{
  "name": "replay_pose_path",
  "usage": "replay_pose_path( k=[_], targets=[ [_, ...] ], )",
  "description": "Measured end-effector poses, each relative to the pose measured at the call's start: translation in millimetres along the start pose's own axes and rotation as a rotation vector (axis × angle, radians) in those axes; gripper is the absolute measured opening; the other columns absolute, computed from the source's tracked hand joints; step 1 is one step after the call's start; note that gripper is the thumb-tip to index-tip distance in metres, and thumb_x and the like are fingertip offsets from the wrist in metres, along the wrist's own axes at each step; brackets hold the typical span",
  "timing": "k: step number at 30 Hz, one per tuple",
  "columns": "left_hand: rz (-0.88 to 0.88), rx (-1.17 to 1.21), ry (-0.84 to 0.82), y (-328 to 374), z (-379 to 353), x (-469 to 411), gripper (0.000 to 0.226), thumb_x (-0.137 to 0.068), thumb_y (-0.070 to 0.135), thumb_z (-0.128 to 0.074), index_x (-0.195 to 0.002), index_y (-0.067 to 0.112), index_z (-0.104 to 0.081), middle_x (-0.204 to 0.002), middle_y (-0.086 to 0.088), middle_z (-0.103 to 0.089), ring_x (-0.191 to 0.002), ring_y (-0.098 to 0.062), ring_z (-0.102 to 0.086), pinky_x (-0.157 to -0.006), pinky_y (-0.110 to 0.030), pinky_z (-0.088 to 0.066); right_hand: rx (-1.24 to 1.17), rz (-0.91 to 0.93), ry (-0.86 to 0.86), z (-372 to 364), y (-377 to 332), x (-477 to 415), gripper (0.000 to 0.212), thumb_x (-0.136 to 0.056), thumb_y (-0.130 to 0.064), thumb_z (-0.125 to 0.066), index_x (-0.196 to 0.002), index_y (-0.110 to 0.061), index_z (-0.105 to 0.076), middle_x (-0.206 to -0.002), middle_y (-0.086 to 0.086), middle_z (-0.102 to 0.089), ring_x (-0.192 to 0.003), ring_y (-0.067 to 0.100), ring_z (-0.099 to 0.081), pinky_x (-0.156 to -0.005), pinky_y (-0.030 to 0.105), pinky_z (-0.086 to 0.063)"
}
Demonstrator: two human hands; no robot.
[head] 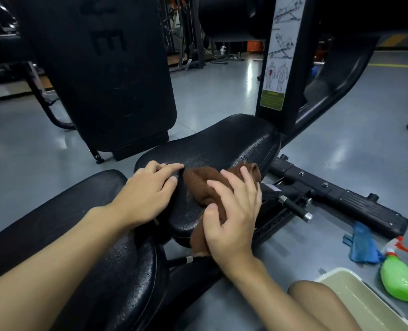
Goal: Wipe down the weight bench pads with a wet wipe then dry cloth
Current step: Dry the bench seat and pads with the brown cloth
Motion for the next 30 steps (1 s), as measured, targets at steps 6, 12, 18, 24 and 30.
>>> replay_pose_path(
  k=[6,12,18,24,30],
  targets=[
    [0.103,-0.142,-0.091,25,-5,-8,0.049,-0.093,0.069,-0.020,-0.141,0.067,-0.013,-0.129,-0.005,-0.034,-0.126,-0.031,-0.032,-0.107,-0.049,-0.030,-0.036,-0.234,-0.007,6,54,-76,0.044,-0.079,-0.033,-0.041,-0.110,-0.022,-0.071,-0.138,-0.004,-0.055,-0.144,0.020,-0.026,-0.117,0.055,-0.017],
    [0.134,-0.230,-0.090,34,-12,-10,0.055,-0.083,0.077,-0.008,-0.136,0.072,0.003,-0.123,-0.005,-0.030,-0.119,-0.034,-0.031,-0.103,-0.053,-0.032,-0.048,-0.263,0.018,5,38,-41,0.050,-0.085,-0.031,-0.041,-0.128,-0.020,-0.062,-0.153,-0.002,-0.040,-0.150,0.017,-0.011,-0.122,0.046,-0.013],
    [0.155,-0.271,-0.118,35,-12,-11,0.051,-0.085,0.076,-0.005,-0.133,0.074,0.012,-0.160,-0.006,-0.011,-0.138,-0.040,-0.020,-0.108,-0.055,-0.025,-0.083,-0.219,-0.046,7,35,-31,0.051,-0.083,-0.033,-0.037,-0.125,-0.019,-0.064,-0.151,0.001,-0.039,-0.149,0.017,-0.011,-0.121,0.045,-0.013],
    [0.144,-0.286,-0.125,36,-10,-11,0.051,-0.084,0.076,-0.004,-0.132,0.075,0.013,-0.163,-0.007,-0.008,-0.139,-0.041,-0.018,-0.108,-0.056,-0.024,0.189,-0.331,-0.179,12,68,-120,0.050,-0.081,-0.042,-0.036,-0.125,-0.035,-0.058,-0.155,-0.005,-0.031,-0.147,0.017,-0.009,-0.117,0.052,-0.014],
    [0.139,-0.288,-0.115,39,-11,-8,0.052,-0.085,0.076,-0.005,-0.134,0.074,0.011,-0.161,-0.007,-0.012,-0.137,-0.039,-0.020,-0.108,-0.056,-0.024,0.266,-0.387,-0.209,16,68,-128,0.063,-0.088,-0.043,-0.046,-0.145,-0.029,-0.026,-0.152,0.012,-0.015,-0.138,0.038,-0.027,-0.113,0.054,-0.029]
  ],
)
Point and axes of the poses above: each hand's wrist, its own x-axis away from the middle knuckle, its own z-axis out of the back of the hand, y = z × x, the point moved 2 cm from there along -x, towards the middle knuckle
